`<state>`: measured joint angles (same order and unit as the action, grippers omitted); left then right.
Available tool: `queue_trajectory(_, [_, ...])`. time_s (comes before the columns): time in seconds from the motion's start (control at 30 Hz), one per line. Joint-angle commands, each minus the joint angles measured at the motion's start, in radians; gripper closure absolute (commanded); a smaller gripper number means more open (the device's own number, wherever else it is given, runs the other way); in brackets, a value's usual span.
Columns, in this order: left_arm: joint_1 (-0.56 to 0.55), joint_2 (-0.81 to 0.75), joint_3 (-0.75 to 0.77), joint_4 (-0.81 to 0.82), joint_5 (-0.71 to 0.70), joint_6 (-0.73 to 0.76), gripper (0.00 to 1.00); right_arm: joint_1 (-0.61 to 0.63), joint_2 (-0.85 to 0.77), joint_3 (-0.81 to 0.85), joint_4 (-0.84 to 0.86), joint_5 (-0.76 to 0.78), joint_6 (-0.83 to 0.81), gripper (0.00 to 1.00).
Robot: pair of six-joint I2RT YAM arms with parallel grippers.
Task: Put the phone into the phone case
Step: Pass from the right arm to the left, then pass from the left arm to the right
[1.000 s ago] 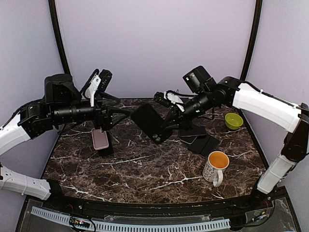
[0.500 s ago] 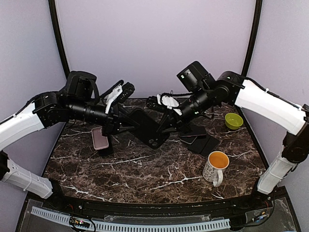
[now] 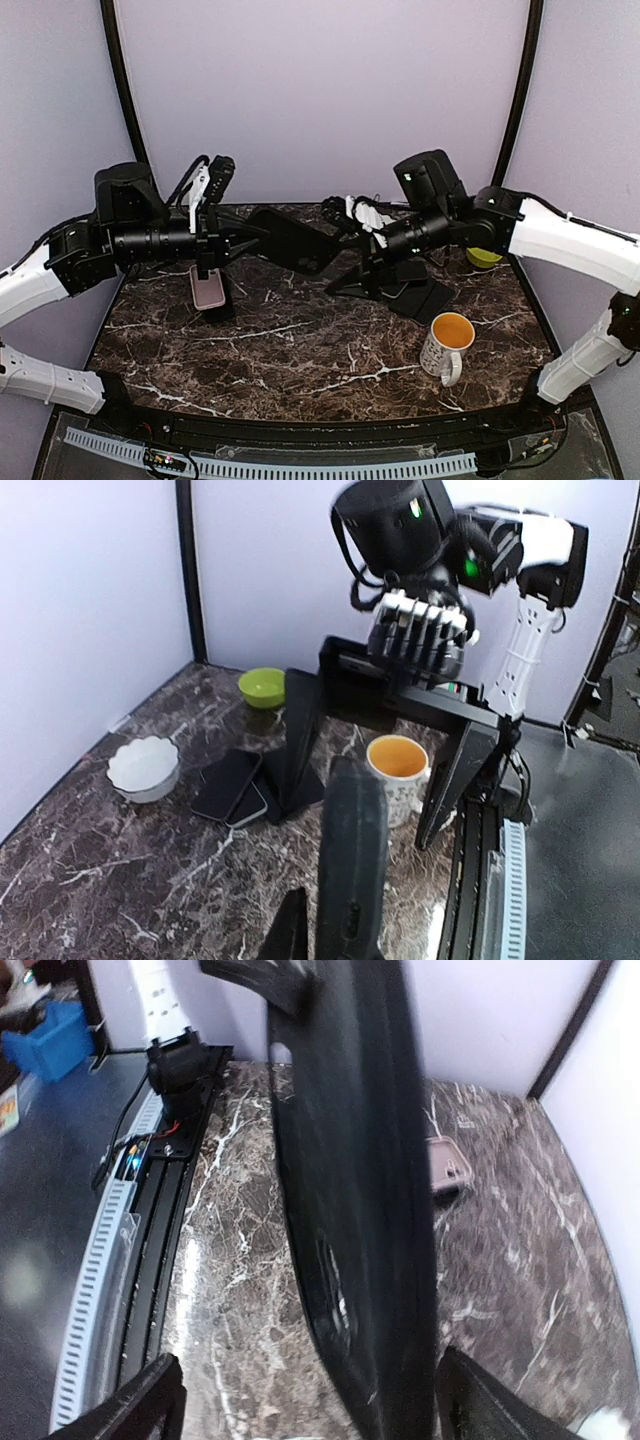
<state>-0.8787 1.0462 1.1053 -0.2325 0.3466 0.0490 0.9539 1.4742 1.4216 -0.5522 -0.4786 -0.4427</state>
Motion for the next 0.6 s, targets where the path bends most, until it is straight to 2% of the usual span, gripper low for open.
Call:
queue_trajectory(0.0, [0.003,-0.093,-0.165,0.536,-0.146,-0.171,1.00,-0.079,-0.117,-0.274,0.711,-0.072,0.401,0.05])
queue_trajectory(0.13, [0.002,-0.077,-0.315,0.902,-0.212,-0.365,1.00,-0.082,-0.100,-0.431,1.242,-0.083,0.752,0.04])
queue_trajectory(0.2, [-0.001,-0.039,-0.363,1.053,-0.218,-0.449,1.00,-0.080,-0.065,-0.468,1.479,-0.039,0.930,0.06])
queue_trajectory(0.27, [-0.007,0.007,-0.383,1.162,-0.217,-0.520,1.00,-0.080,-0.020,-0.494,1.645,0.017,1.054,0.08])
queue_trajectory(0.33, [-0.024,0.049,-0.389,1.248,-0.214,-0.553,1.00,-0.079,0.026,-0.496,1.752,0.050,1.129,0.12])
queue_trajectory(0.57, [-0.051,0.155,-0.386,1.460,-0.215,-0.599,1.00,-0.073,0.125,-0.458,1.879,0.042,1.203,0.31])
